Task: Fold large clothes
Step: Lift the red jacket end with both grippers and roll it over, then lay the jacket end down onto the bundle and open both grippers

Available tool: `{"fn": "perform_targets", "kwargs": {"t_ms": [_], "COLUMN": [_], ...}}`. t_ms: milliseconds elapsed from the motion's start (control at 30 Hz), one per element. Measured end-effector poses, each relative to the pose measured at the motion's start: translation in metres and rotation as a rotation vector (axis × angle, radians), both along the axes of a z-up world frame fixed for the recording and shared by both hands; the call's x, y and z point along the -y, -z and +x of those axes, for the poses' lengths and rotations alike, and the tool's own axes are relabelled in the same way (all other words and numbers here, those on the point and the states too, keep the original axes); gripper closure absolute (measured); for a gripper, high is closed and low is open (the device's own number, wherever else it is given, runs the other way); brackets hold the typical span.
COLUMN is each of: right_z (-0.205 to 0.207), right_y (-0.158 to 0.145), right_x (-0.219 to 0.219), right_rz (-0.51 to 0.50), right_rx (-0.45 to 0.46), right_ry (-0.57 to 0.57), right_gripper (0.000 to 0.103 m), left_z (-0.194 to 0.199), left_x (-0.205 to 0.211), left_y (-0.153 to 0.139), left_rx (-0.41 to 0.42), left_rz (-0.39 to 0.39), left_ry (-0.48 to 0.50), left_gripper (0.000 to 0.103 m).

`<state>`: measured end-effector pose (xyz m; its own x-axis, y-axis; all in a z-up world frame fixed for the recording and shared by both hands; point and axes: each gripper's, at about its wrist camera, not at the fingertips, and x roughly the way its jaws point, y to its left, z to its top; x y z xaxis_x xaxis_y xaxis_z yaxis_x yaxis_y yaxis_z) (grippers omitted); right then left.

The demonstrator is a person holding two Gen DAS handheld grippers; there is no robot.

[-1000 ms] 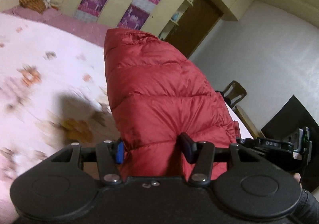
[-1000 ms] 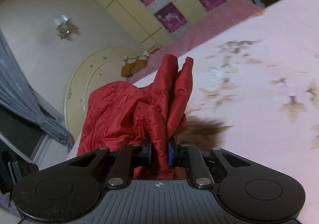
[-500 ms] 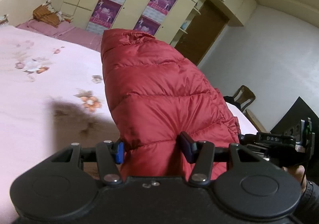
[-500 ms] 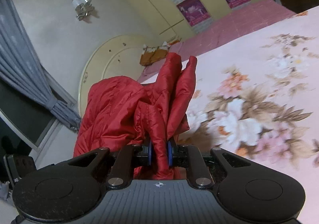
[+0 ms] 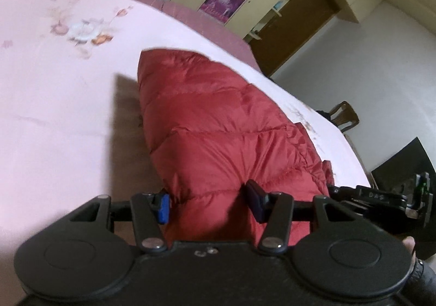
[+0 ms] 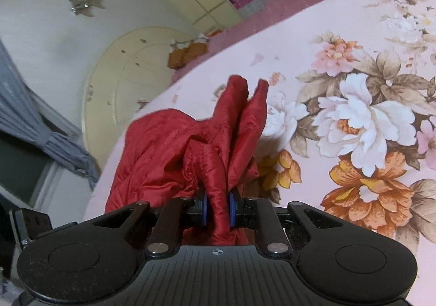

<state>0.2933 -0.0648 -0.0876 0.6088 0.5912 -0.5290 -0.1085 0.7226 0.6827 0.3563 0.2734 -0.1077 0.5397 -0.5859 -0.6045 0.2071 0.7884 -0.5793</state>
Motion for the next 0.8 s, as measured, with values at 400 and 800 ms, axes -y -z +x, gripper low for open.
{"fn": "perform_targets", "kwargs": {"t_ms": [400,800], "right_z": [0.012,0.004], "right_y": [0.04,-0.02], "right_x": [0.007,0.002], "right_rz": [-0.044,-0.165], "right_rx": [-0.059,0.127], "right_ry": [0.053,0.061], "right_gripper": [0.088,0.081], "left_z": [0.005,0.009], "left_x": [-0.025,-0.043], "left_y": [0.032,-0.013], "left_rx": [-0.016,0.163], "left_rz": [-0.085,0.034], "left_ry": [-0.026,-0.112], "left_gripper": [0.048,0.053]}}
